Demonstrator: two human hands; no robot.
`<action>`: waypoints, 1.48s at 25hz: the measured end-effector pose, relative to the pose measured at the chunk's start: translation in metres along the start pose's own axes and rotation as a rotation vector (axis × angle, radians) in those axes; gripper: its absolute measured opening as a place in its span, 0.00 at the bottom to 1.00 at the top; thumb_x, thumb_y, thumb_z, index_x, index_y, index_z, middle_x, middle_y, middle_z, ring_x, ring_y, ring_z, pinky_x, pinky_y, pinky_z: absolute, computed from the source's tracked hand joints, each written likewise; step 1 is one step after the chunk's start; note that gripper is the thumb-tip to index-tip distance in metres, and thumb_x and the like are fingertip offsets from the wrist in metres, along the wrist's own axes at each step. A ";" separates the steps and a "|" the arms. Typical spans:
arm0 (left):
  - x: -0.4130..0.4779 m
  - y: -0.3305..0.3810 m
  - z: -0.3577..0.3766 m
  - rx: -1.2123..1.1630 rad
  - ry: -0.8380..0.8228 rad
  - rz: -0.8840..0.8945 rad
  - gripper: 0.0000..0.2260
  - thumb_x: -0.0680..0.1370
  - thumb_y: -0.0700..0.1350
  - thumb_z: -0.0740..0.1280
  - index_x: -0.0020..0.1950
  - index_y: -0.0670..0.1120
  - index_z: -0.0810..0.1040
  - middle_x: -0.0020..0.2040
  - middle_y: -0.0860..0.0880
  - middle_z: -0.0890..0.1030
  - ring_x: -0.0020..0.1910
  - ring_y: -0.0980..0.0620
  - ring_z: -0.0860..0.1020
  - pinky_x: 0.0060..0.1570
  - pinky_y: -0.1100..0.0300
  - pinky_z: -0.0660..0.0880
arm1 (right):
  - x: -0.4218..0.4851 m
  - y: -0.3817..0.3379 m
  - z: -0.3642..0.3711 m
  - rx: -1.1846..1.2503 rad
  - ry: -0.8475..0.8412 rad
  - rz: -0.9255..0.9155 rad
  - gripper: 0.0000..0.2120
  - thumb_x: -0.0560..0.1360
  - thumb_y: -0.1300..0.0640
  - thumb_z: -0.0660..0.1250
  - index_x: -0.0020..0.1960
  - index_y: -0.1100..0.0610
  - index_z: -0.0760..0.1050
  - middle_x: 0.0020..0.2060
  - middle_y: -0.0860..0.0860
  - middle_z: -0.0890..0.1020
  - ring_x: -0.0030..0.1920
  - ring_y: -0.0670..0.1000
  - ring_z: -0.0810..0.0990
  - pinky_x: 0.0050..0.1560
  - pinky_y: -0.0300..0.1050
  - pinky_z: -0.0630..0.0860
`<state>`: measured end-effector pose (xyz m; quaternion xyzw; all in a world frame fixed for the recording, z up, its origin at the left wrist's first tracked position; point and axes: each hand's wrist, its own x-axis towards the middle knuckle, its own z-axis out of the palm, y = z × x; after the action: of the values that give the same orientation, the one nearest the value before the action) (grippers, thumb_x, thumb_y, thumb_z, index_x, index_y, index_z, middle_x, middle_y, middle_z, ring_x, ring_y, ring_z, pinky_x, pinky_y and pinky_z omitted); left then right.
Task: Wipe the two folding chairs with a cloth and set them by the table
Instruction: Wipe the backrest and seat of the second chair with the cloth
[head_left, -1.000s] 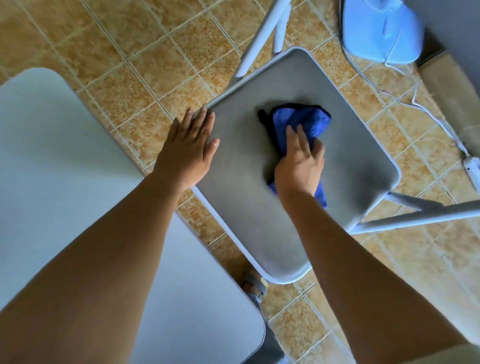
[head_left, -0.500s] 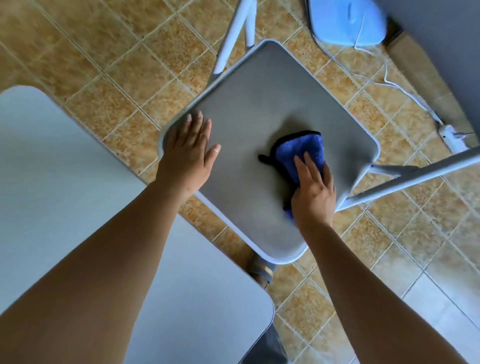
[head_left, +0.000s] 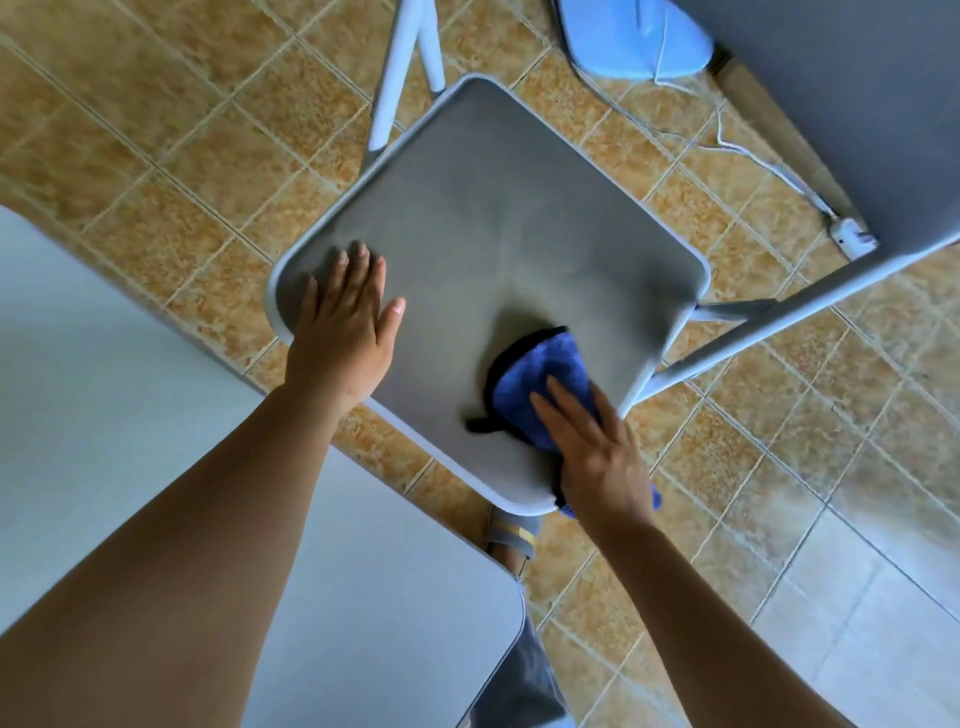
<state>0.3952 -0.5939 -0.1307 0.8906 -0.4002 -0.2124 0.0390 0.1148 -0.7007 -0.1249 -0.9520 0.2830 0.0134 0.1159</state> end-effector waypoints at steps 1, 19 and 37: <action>0.000 0.001 0.000 0.010 0.005 0.000 0.27 0.82 0.54 0.42 0.79 0.44 0.45 0.79 0.47 0.45 0.78 0.49 0.42 0.75 0.49 0.39 | 0.009 0.012 -0.002 0.011 0.015 0.093 0.29 0.68 0.65 0.56 0.68 0.52 0.73 0.68 0.49 0.73 0.68 0.61 0.70 0.60 0.56 0.73; -0.005 0.034 0.023 0.107 0.106 -0.074 0.28 0.81 0.58 0.45 0.79 0.47 0.47 0.79 0.48 0.46 0.78 0.48 0.44 0.74 0.44 0.43 | 0.070 0.046 -0.007 0.062 0.067 0.437 0.31 0.70 0.62 0.50 0.71 0.51 0.68 0.71 0.50 0.70 0.69 0.63 0.67 0.66 0.55 0.69; -0.002 0.035 0.023 0.108 0.015 -0.148 0.30 0.79 0.60 0.40 0.78 0.50 0.41 0.79 0.52 0.39 0.77 0.52 0.38 0.74 0.47 0.39 | 0.135 0.064 -0.014 0.172 0.077 0.660 0.35 0.71 0.70 0.52 0.76 0.50 0.58 0.74 0.46 0.64 0.69 0.60 0.64 0.67 0.55 0.66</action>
<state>0.3600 -0.6141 -0.1421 0.9201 -0.3439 -0.1860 -0.0217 0.1931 -0.8283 -0.1368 -0.7958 0.5799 -0.0096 0.1742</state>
